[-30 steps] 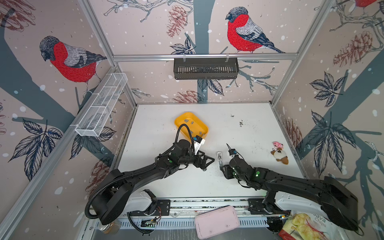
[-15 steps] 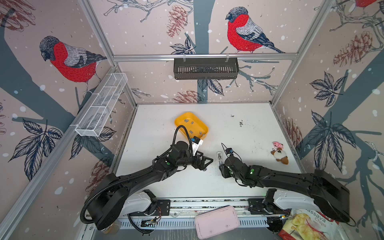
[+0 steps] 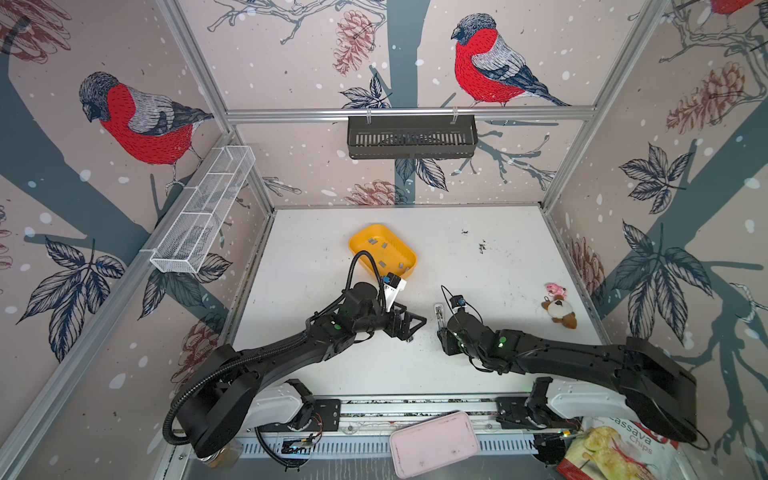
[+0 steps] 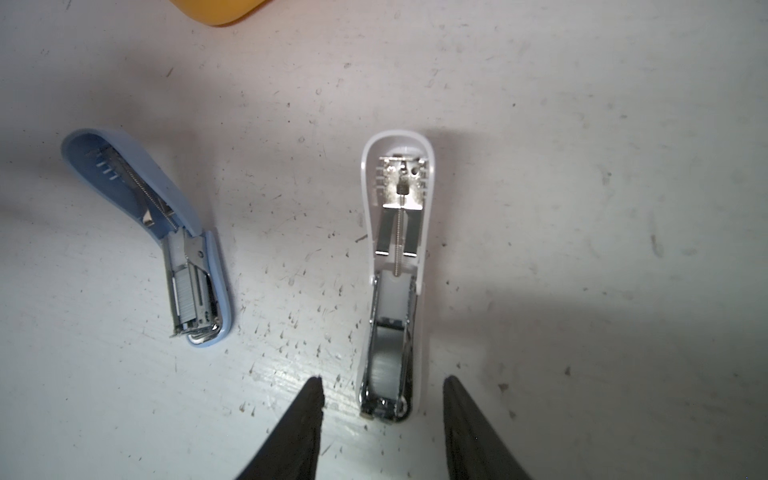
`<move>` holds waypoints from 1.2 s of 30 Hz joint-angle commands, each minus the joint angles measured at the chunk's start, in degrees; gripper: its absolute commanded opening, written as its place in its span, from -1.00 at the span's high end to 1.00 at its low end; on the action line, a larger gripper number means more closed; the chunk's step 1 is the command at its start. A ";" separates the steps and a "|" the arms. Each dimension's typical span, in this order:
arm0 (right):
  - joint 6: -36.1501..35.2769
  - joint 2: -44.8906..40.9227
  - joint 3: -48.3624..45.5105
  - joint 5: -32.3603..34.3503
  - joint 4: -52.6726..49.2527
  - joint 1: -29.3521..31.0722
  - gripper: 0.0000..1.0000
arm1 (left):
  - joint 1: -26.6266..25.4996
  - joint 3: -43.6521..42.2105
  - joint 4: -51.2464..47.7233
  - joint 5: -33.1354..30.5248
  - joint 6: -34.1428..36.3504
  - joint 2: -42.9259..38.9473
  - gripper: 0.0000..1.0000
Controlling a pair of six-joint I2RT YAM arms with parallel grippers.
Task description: Load the staples into the stapler
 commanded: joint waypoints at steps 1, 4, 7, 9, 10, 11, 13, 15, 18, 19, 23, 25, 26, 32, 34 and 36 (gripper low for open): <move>1.20 -0.99 1.65 0.29 -3.14 0.07 0.03 | -0.02 1.68 1.33 0.55 -0.76 -0.42 -0.96; 1.28 -2.55 2.57 -0.56 -4.81 -0.09 0.01 | -0.02 2.67 0.28 1.77 -1.22 -0.23 -0.97; 1.30 -3.15 1.93 -0.70 -5.05 -0.05 0.01 | -0.09 1.40 1.72 1.92 -1.76 -0.55 -0.97; 1.31 -3.18 0.72 -0.35 -3.83 -0.01 0.01 | -0.04 -0.36 3.95 1.29 -2.18 -1.10 -0.97; 1.30 -3.21 0.19 -0.02 -3.04 0.18 0.01 | -0.03 -0.89 4.57 1.36 -1.91 -1.41 -0.97; 1.38 -3.14 -0.26 0.39 -2.61 0.34 0.01 | -0.17 -0.93 4.32 1.20 -1.80 -1.60 -0.97; 1.56 -2.76 -0.77 0.83 -2.04 0.42 0.01 | -0.10 -1.15 4.02 1.51 -2.08 -1.75 -0.97; 1.39 -2.20 -1.27 0.98 -1.18 0.43 0.01 | -0.10 -1.33 4.09 2.13 -2.12 -2.21 -0.97; 0.90 -1.05 -1.18 1.28 -0.62 0.55 0.02 | -0.10 -2.67 4.50 1.42 -2.78 -3.94 -0.97; 0.71 -0.87 -1.04 1.55 -0.57 0.67 0.02 | -0.13 -3.10 4.53 1.17 -2.91 -4.40 -0.97; -0.01 0.48 -1.04 1.56 -0.22 0.56 0.02 | -0.10 -4.22 5.58 0.71 -3.53 -5.33 -0.97; -0.36 1.31 -0.87 1.37 0.04 0.59 0.02 | -0.12 -4.35 6.18 0.77 -4.11 -5.48 -0.97; -0.50 1.63 -0.86 1.44 0.19 0.55 0.02 | -0.10 -4.44 6.60 0.67 -4.42 -5.58 -0.97; -0.73 3.32 -0.67 3.28 -0.19 0.49 0.07 | -0.10 -4.01 5.82 0.45 -4.44 -6.34 -0.97; -0.55 3.21 -0.90 3.66 -0.03 0.43 0.10 | -0.10 -4.09 5.13 0.31 -4.29 -6.81 -0.97; -0.49 3.06 -0.95 3.96 -0.11 0.26 0.12 | -0.10 -4.31 4.68 -0.02 -4.21 -7.39 -0.97</move>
